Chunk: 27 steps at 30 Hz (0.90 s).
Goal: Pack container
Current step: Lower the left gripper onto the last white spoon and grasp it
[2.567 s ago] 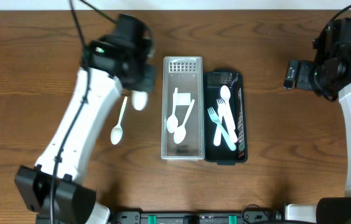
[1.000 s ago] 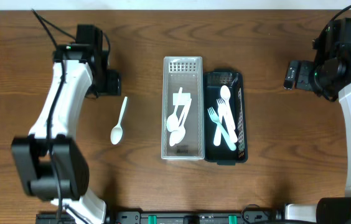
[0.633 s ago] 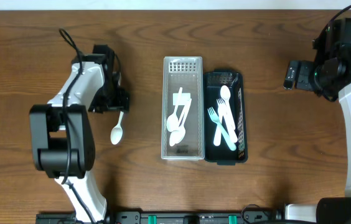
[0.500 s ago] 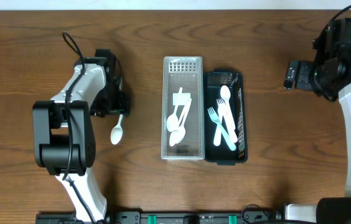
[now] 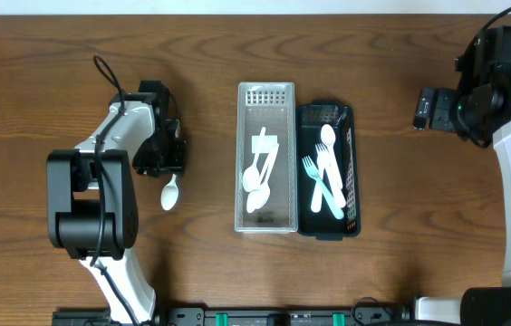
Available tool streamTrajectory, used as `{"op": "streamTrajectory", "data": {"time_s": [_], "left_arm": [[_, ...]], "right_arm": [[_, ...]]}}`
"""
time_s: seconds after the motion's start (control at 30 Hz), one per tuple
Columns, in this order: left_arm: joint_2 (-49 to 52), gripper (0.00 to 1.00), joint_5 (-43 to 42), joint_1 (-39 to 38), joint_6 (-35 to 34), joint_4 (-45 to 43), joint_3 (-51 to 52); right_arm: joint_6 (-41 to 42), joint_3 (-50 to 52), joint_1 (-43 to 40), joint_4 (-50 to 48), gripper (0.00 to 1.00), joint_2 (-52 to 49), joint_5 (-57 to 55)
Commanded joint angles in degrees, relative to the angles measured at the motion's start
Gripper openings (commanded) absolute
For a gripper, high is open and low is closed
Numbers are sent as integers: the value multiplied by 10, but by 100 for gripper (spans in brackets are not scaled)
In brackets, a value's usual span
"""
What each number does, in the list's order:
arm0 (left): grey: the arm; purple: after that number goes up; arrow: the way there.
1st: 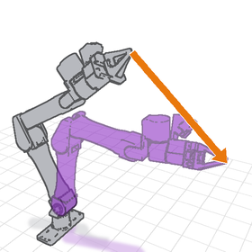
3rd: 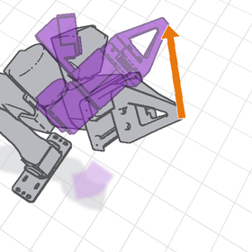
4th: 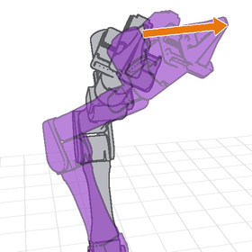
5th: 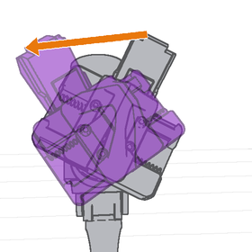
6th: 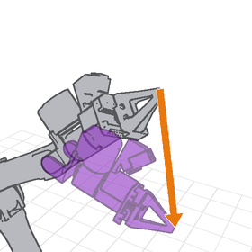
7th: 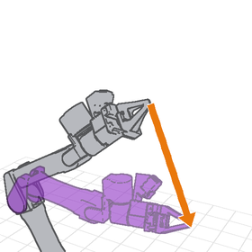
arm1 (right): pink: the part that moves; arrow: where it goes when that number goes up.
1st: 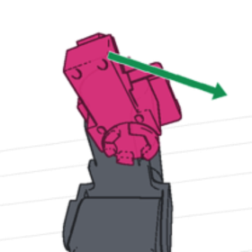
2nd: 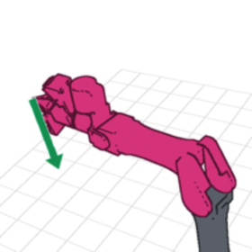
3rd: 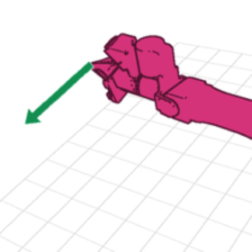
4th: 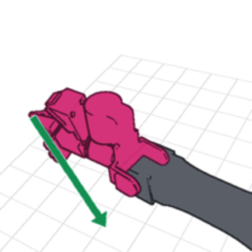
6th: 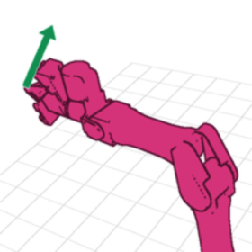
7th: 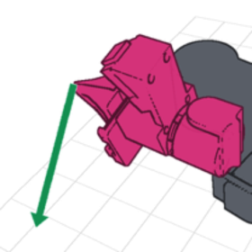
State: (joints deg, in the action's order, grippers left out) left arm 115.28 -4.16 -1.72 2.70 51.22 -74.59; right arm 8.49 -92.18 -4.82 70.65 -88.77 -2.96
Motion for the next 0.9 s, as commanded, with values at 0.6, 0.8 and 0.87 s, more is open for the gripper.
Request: {"op": "streamTrajectory", "data": {"time_s": [0.6,0.8,0.87], "left_arm": [[0,6,3,-2,-10,17,6],[-92,6,3,-28,-11,45,-23],[-136,6,3,-46,-12,63,-39]], "right_arm": [[-7,1,-4,-2,99,-4,2],[-7,1,-4,-1,99,-4,2],[-7,1,-4,-1,99,-4,2]]}}
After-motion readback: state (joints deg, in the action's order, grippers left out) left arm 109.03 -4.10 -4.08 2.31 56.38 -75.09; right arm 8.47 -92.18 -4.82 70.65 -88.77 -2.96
